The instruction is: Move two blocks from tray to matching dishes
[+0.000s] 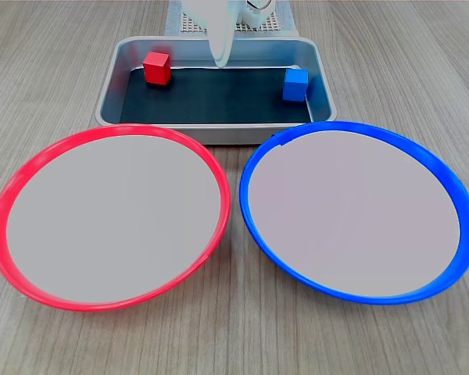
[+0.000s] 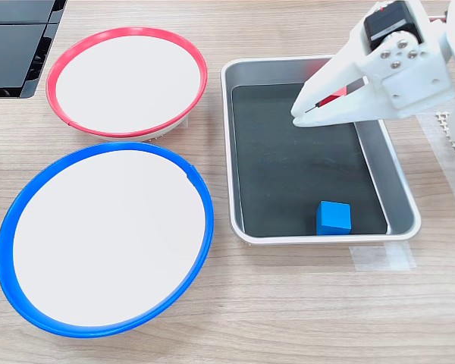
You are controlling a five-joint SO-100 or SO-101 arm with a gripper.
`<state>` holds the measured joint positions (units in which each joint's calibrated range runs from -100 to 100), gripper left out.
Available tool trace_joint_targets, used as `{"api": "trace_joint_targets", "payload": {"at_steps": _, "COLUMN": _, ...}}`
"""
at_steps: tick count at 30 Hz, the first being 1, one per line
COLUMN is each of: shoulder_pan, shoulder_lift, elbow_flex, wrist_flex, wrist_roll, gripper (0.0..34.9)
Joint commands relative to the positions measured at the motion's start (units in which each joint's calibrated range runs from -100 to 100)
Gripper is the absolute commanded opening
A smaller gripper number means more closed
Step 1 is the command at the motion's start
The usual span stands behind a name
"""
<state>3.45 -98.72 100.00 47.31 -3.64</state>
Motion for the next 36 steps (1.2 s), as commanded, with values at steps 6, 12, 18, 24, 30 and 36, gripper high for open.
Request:
{"api": "trace_joint_targets", "payload": {"at_steps": 6, "shoulder_pan": -12.06, "shoulder_lift": 38.04, "elbow_flex": -34.87, "wrist_flex": 9.77, "wrist_roll": -2.39, "gripper": 0.2}}
{"api": "trace_joint_targets", "payload": {"at_steps": 12, "shoulder_pan": -20.82, "shoulder_lift": 63.03, "elbow_flex": -55.89, "wrist_flex": 23.31, "wrist_roll": -7.13, "gripper": 8.1}}
{"api": "trace_joint_targets", "payload": {"at_steps": 18, "shoulder_pan": -26.46, "shoulder_lift": 75.91, "elbow_flex": -60.45, "wrist_flex": 25.54, "wrist_roll": -10.4, "gripper": 14.4}}
{"api": "trace_joint_targets", "payload": {"at_steps": 24, "shoulder_pan": -28.82, "shoulder_lift": 81.71, "elbow_flex": -60.54, "wrist_flex": 25.87, "wrist_roll": -11.18, "gripper": 16.2}}
{"api": "trace_joint_targets", "payload": {"at_steps": 30, "shoulder_pan": -28.35, "shoulder_lift": 85.2, "elbow_flex": -62.08, "wrist_flex": 24.96, "wrist_roll": -10.99, "gripper": 15.8}}
{"api": "trace_joint_targets", "payload": {"at_steps": 36, "shoulder_pan": -27.22, "shoulder_lift": 88.1, "elbow_flex": -61.9, "wrist_flex": 21.57, "wrist_roll": -10.5, "gripper": 15.9}}
